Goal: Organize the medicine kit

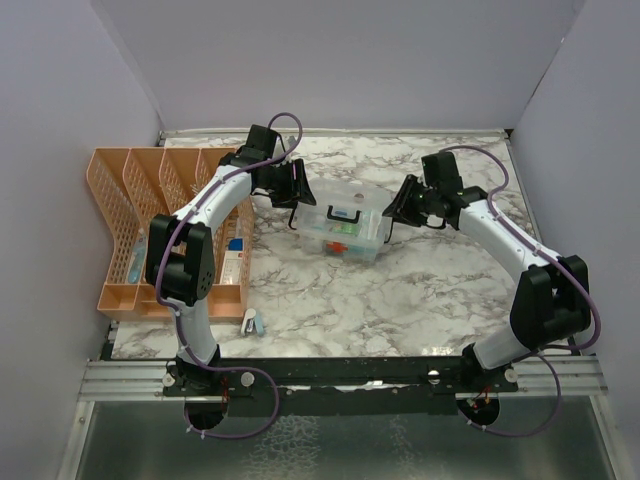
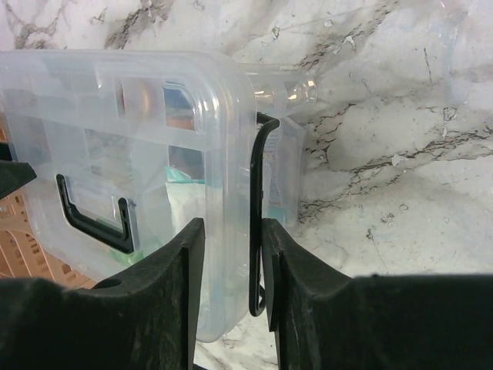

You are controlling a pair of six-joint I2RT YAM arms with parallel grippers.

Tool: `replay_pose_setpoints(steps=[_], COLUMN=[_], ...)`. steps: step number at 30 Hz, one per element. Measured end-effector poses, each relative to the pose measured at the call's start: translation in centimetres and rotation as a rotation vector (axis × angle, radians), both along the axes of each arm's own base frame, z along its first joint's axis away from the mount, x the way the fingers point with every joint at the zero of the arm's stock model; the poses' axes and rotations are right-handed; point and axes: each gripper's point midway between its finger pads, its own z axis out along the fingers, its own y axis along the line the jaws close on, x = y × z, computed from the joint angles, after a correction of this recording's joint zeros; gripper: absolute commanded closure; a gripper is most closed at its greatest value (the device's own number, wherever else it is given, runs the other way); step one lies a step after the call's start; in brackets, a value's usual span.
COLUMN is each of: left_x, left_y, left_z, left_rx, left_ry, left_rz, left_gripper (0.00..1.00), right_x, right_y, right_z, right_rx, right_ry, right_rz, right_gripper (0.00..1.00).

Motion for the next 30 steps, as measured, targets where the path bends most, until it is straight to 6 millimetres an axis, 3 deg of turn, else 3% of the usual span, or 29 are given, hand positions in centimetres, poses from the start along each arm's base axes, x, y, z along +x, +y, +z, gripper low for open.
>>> replay_pose_setpoints(steps=[25,30], left_x=[0.00,0.00], left_y=[-0.02,0.00], left_z=[0.00,-0.01], left_rx=[-0.001,-0.001], left_ry=[0.001,0.001], left_rz=[0.000,0.000], left_gripper=[0.48,0.49], right_x=[-0.20,-0.28], right_y=[0.67,0.65], right_z=[0.42,0.44], right_rx=[0.055,0.071], right_ry=[0.024,0.030], right_rz=[-0.018,-0.034], right_gripper=[0.72,0.77])
